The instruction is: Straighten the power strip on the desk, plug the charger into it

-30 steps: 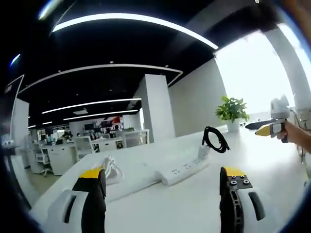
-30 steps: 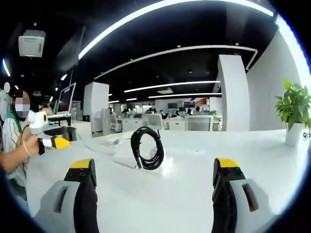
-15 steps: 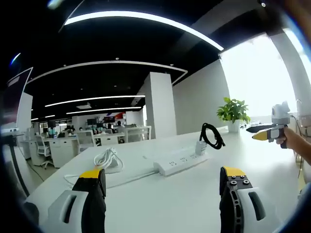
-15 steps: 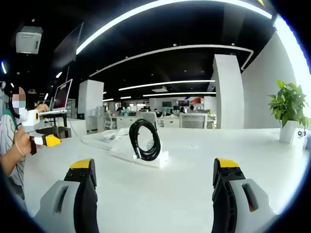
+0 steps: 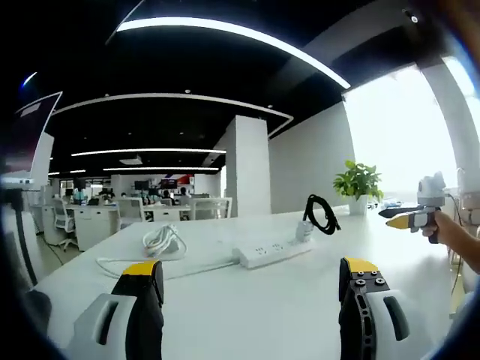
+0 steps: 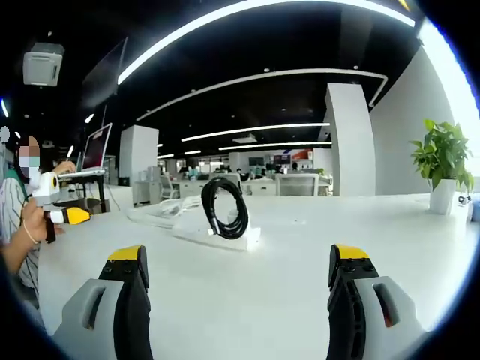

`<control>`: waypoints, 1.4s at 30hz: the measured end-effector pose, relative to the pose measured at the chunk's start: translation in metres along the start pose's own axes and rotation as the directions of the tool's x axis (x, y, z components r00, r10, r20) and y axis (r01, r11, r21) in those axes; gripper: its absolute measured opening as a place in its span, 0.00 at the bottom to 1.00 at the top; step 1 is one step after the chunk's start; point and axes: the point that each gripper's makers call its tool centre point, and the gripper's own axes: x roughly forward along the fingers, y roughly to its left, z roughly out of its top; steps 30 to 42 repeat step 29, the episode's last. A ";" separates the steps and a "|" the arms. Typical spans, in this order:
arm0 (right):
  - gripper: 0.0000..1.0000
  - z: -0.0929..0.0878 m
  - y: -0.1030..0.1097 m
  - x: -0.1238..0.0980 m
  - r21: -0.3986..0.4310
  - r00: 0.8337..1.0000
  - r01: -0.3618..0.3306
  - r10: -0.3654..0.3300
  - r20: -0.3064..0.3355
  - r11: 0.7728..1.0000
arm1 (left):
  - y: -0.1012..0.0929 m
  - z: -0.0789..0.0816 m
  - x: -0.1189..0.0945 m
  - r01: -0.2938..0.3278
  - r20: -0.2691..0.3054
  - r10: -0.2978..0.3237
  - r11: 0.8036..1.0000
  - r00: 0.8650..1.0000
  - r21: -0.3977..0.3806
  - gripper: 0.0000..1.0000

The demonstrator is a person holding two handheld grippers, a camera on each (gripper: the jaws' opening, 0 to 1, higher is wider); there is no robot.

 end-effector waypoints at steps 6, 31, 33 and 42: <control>1.00 -0.003 0.003 -0.005 0.008 1.000 -0.003 0.003 0.007 1.000 | 0.001 -0.002 -0.005 -0.015 0.011 0.015 1.000 1.000 -0.001 0.99; 0.99 -0.006 0.001 -0.010 0.019 1.000 0.003 -0.003 -0.003 1.000 | 0.006 -0.005 -0.009 -0.045 0.011 0.046 0.999 0.999 -0.012 0.99; 0.99 -0.006 0.001 -0.010 0.019 1.000 0.003 -0.003 -0.003 1.000 | 0.006 -0.005 -0.009 -0.045 0.011 0.046 0.999 0.999 -0.012 0.99; 0.99 -0.006 0.001 -0.010 0.019 1.000 0.003 -0.003 -0.003 1.000 | 0.006 -0.005 -0.009 -0.045 0.011 0.046 0.999 0.999 -0.012 0.99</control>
